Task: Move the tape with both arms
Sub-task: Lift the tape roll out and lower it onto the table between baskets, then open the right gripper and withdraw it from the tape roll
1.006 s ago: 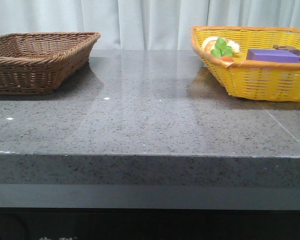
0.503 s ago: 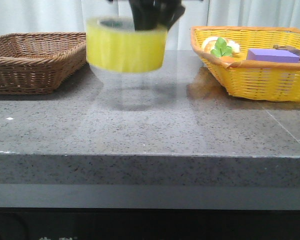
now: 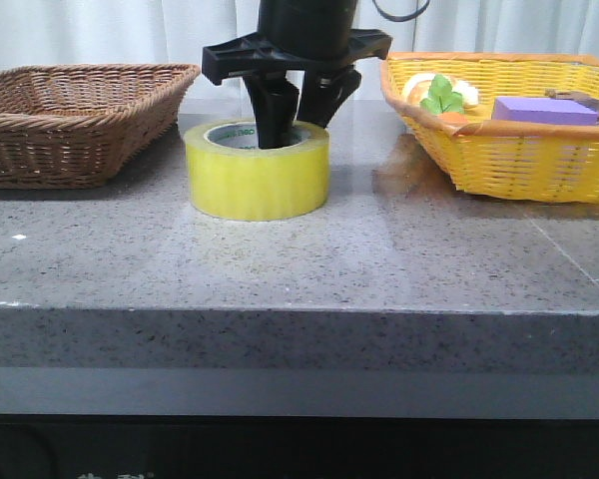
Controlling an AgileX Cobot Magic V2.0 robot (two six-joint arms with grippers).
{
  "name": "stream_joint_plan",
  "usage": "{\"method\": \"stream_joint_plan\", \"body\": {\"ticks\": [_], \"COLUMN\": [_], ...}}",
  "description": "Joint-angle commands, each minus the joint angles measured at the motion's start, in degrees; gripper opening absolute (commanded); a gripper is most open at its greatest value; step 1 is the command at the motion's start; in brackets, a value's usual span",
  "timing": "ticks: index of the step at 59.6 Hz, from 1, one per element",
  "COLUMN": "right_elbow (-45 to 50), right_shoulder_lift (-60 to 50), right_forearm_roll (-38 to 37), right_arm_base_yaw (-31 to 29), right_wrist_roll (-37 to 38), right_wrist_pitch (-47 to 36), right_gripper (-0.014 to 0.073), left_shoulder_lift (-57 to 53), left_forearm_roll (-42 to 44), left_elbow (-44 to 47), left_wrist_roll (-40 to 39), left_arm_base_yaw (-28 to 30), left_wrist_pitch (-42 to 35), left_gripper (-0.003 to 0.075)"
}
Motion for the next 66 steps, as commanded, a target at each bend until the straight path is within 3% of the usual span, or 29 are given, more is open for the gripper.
{"method": "stream_joint_plan", "body": {"ticks": [1, 22, 46, 66], "right_elbow": [-1.98, 2.06, 30.86, 49.61], "right_shoulder_lift": [-4.52, -20.81, -47.71, -66.65], "right_forearm_roll": [-1.02, -0.76, 5.61, 5.97], "right_arm_base_yaw": [-0.12, -0.23, -0.76, -0.76], "right_wrist_roll": [-0.62, -0.57, -0.57, -0.57], "right_wrist_pitch": [-1.75, -0.84, -17.16, -21.38], "right_gripper": [0.0427, 0.0428, 0.0428, 0.0428], "left_shoulder_lift": [-0.15, -0.15, -0.15, -0.15], "left_forearm_roll": [-0.51, -0.51, -0.51, -0.51], "left_elbow": [-1.6, -1.6, -1.6, -1.6], "left_wrist_roll": [-0.01, -0.01, -0.01, -0.01], "left_arm_base_yaw": [-0.57, -0.57, -0.57, -0.57], "left_wrist_pitch": [-4.13, -4.13, -4.13, -4.13], "left_gripper": [0.0543, 0.0543, 0.0543, 0.0543]}}
